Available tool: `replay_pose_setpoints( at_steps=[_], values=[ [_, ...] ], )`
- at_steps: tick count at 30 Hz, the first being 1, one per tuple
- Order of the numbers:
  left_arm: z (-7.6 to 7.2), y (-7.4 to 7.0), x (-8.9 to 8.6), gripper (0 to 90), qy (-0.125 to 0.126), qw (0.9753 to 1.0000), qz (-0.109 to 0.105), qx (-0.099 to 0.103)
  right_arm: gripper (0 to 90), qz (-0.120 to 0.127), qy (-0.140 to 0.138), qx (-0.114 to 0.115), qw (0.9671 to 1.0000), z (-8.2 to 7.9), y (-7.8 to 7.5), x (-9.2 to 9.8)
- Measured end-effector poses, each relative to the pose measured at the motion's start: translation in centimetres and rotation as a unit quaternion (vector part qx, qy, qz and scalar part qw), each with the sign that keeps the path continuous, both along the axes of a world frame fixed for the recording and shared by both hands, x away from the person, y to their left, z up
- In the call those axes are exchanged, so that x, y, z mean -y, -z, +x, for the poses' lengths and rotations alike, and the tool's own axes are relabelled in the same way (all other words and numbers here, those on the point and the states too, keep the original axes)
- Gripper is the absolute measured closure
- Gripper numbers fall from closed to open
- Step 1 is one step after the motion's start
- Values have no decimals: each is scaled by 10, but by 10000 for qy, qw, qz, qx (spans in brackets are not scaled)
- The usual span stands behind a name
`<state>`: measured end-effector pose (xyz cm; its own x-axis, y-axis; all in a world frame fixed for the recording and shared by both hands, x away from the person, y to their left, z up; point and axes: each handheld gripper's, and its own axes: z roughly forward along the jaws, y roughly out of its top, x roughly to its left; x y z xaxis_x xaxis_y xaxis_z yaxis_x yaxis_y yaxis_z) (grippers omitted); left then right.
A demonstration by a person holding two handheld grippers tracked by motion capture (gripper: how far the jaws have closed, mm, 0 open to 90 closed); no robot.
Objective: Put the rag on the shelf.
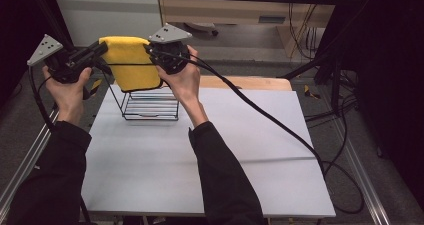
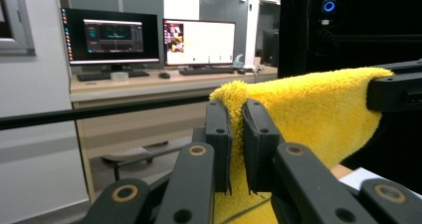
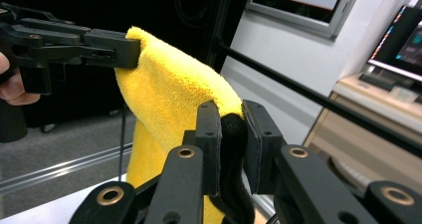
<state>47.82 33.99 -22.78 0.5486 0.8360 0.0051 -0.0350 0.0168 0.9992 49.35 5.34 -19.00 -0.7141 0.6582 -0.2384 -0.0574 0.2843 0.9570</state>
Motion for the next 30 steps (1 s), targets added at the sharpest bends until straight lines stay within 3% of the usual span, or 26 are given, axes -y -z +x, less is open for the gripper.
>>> replay_pose_setpoints(
  at_steps=[9,19,26,30],
  values=[
    [-14,5,1,806,85,9993,243,-289,788,37,-205,-376,9991,-8,12,7],
    [-26,13,1,757,101,9969,536,-561,785,-372,-318,-566,9972,-17,23,6],
    [-31,8,-3,597,211,9933,535,-998,782,-566,-331,-579,9962,-18,28,3],
    [-34,2,-5,585,242,9931,479,-1047,780,-543,-347,-613,9960,-19,32,4]
  ],
)
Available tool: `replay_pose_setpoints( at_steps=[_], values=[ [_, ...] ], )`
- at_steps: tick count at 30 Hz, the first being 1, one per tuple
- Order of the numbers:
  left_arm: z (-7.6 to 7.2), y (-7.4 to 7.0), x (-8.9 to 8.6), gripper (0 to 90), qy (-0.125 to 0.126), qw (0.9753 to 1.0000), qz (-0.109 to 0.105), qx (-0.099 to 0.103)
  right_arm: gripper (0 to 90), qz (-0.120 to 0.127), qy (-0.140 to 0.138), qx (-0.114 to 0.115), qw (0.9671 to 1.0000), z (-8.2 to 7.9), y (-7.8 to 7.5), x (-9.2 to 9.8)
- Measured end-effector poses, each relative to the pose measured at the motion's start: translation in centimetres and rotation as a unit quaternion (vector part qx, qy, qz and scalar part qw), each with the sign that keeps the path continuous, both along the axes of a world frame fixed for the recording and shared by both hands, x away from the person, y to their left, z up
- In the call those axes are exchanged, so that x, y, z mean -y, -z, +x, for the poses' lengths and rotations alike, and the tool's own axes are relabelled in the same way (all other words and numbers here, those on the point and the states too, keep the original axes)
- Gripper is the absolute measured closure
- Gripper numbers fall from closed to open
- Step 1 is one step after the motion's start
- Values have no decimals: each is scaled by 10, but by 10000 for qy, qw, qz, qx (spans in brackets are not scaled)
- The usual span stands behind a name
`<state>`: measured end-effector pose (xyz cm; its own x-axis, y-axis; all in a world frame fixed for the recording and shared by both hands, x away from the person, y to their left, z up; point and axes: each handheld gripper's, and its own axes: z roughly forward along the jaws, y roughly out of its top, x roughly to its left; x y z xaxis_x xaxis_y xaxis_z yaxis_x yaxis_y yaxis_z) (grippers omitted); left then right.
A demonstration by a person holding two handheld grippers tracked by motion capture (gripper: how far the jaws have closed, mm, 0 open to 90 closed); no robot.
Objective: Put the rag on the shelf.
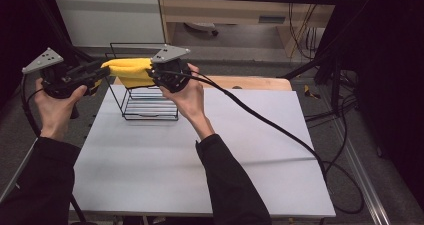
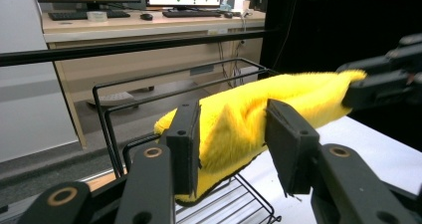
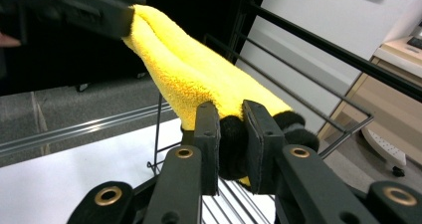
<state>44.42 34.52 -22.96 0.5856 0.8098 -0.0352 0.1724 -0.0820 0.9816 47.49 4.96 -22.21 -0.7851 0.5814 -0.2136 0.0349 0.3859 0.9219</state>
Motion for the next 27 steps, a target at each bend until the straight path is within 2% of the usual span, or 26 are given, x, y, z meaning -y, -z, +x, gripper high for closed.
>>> replay_pose_setpoints(
  at_steps=[2,4,6,7,11,14,16,18,20,23,27],
  values=[
    [-1,-3,0,632,43,10000,27,-7,776,-14,-30,-19,10000,0,5,1],
    [-1,-2,4,727,204,9993,161,-270,772,-24,-47,-22,10000,-1,7,1],
    [-1,-1,6,775,174,9990,241,-340,769,-45,-58,-26,10000,-1,8,1],
    [-1,4,9,797,144,9981,393,-450,751,-83,-94,-86,9999,-2,11,1],
    [-1,14,10,818,112,9970,554,-521,704,-105,-164,-176,9997,-3,15,1],
    [0,19,10,820,94,9965,643,-522,651,29,-235,-320,9992,-4,18,3],
    [0,24,10,820,82,9961,715,-507,645,151,-317,-375,9987,-4,19,4],
    [1,28,11,819,108,9955,800,-487,656,246,-390,-426,9980,-6,20,5],
    [2,33,13,813,140,9951,859,-465,716,289,-468,-546,9970,-6,21,5],
    [4,39,17,810,121,9944,947,-463,800,160,-422,-692,9966,-2,27,2],
    [9,46,20,777,58,9934,1029,-497,842,-48,-206,-757,9969,8,41,-5]
  ],
)
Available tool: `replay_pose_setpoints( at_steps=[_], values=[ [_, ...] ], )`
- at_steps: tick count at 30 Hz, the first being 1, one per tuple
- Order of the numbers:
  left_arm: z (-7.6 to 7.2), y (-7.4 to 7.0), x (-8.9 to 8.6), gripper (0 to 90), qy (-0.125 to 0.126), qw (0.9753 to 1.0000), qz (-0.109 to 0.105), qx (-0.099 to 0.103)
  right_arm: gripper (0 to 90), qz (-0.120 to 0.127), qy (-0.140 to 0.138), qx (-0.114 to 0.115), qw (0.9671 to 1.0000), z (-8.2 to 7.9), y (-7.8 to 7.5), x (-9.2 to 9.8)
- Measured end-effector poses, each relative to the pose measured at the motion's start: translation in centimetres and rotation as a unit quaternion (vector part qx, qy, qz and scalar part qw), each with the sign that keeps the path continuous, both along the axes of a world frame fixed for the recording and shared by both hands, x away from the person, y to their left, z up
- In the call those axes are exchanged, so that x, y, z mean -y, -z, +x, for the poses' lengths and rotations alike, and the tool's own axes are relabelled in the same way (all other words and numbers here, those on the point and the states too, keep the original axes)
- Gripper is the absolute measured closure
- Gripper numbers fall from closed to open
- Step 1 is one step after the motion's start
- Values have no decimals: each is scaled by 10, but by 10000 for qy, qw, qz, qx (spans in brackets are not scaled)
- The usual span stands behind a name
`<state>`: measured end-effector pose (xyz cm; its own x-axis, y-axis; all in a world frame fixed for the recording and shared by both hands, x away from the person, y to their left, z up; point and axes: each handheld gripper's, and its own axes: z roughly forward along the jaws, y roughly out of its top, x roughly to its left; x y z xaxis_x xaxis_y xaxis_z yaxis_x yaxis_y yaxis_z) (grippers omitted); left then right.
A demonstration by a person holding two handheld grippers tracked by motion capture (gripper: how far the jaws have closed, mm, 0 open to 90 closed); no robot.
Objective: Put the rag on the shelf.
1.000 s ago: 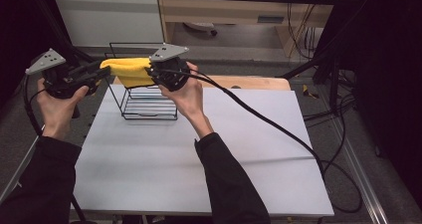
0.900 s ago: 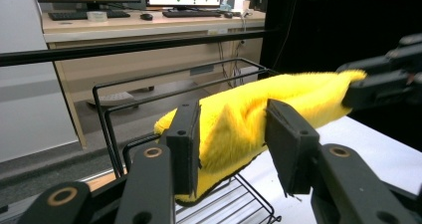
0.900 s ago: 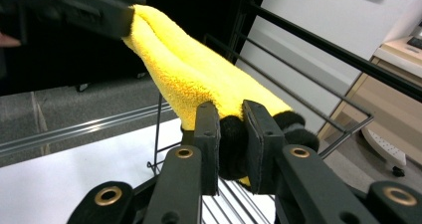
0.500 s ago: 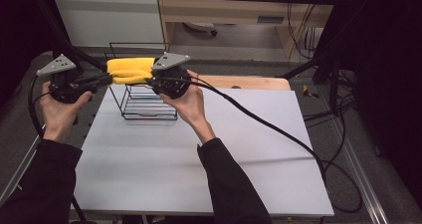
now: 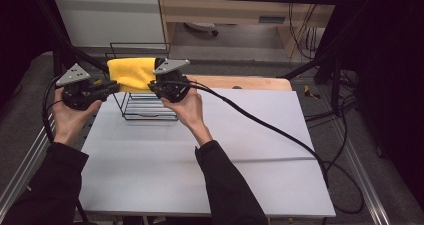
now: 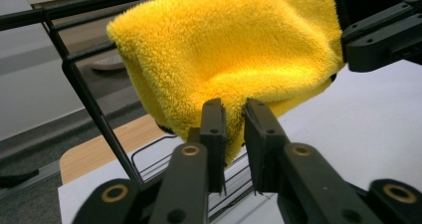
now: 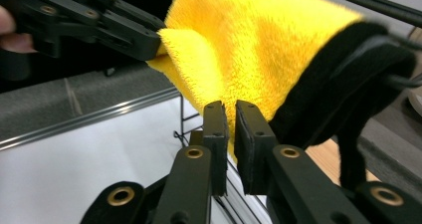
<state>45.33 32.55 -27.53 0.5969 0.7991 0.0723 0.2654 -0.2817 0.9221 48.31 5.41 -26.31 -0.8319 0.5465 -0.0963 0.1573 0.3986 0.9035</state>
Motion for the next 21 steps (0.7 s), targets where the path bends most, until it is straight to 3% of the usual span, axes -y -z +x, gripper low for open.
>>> replay_pose_setpoints(
  at_steps=[6,10,14,21],
  values=[
    [9,14,1,693,-161,9998,-58,-108,828,101,194,-112,9997,14,16,-6],
    [12,19,-1,617,-256,9994,-145,-184,776,248,116,-134,9995,15,17,-3],
    [8,18,-4,477,-333,9988,-187,-293,644,451,30,-205,9988,8,11,3],
    [-2,20,-5,238,-346,9979,-263,-470,402,447,49,-30,9990,-11,-7,18]
  ],
)
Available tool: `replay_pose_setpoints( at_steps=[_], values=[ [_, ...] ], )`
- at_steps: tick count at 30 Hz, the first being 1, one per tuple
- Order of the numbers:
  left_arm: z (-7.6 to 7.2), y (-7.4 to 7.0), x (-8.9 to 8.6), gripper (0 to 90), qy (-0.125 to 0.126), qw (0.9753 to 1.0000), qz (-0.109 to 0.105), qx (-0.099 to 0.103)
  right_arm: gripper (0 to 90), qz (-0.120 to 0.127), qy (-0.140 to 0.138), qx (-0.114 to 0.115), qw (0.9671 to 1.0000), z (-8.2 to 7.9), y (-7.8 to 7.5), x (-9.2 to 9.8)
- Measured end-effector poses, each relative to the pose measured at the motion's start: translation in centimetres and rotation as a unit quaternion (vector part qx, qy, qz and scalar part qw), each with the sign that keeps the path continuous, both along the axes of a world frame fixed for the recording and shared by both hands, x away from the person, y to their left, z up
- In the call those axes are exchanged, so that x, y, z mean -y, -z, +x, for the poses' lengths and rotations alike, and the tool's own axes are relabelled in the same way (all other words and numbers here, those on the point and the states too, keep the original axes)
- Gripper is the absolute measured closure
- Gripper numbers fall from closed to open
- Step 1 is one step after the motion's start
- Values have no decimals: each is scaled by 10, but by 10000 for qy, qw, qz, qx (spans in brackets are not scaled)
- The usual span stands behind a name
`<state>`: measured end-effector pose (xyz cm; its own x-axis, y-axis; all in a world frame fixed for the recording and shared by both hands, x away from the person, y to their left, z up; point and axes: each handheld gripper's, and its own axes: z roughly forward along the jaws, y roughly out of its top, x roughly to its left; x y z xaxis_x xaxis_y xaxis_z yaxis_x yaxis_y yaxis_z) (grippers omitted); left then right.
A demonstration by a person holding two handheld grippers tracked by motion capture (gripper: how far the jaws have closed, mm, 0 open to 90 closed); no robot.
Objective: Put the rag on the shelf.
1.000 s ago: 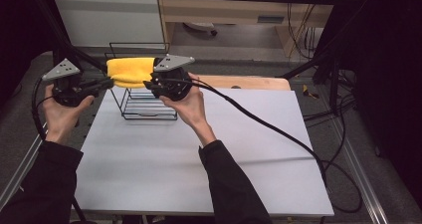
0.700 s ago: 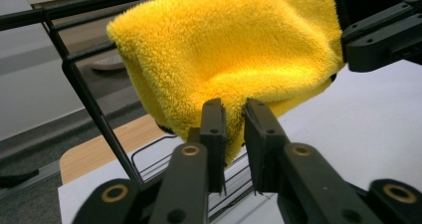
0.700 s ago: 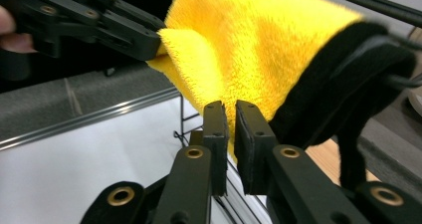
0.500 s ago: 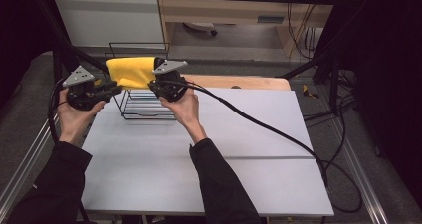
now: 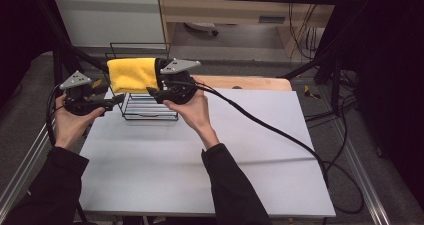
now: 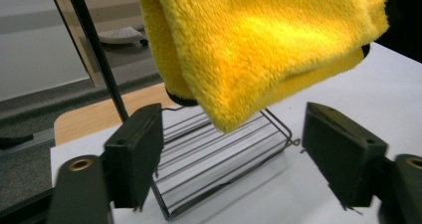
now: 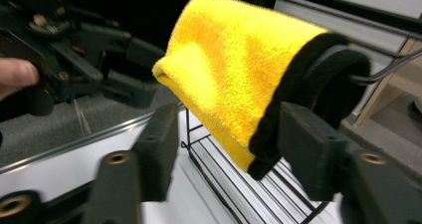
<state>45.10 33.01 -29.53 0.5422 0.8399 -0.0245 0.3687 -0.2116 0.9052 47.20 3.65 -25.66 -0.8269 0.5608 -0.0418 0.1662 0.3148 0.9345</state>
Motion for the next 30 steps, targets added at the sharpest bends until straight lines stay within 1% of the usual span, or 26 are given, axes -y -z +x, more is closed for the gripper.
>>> replay_pose_setpoints(
  at_steps=[2,4,6,8,10,12,14,16,18,21,22,24,26,29,30],
  values=[
    [-3,2,1,195,-7,10000,10,-79,352,125,-11,-64,9999,-4,-3,8],
    [-6,4,3,157,4,9999,38,-102,292,172,75,-52,9998,-8,-5,17],
    [-10,7,4,134,48,9999,2,-137,237,99,138,-96,9998,-11,-6,26],
    [-14,10,6,115,82,9999,-9,-151,205,21,206,-96,9997,-15,-5,36],
    [-18,14,8,98,129,9997,-35,-184,166,5,271,-125,9996,-18,-3,47],
    [-23,19,9,85,158,9997,-64,-185,126,-12,393,-122,9992,-22,1,60],
    [-27,24,11,84,190,9997,-65,-165,102,-58,467,-159,9988,-25,7,72],
    [-31,30,14,79,245,9995,-100,-183,92,-99,558,-197,9982,-27,13,85],
    [-34,37,17,78,300,9993,-87,-211,86,-111,606,-271,9977,-29,21,99],
    [-38,48,25,77,346,9991,-21,-253,87,-50,713,-338,9969,-32,32,121],
    [-40,52,27,77,367,9989,4,-275,82,-35,769,-373,9963,-34,37,130],
    [-42,58,31,77,428,9986,29,-317,71,27,846,-464,9953,-35,44,143],
    [-44,65,36,77,469,9983,26,-334,63,69,912,-564,9942,-38,53,159],
    [-47,75,41,77,534,9979,38,-362,46,87,1032,-640,9926,-42,63,177],
    [-48,80,44,78,563,9977,2,-386,43,86,1073,-666,9920,-43,67,183]
  ],
)
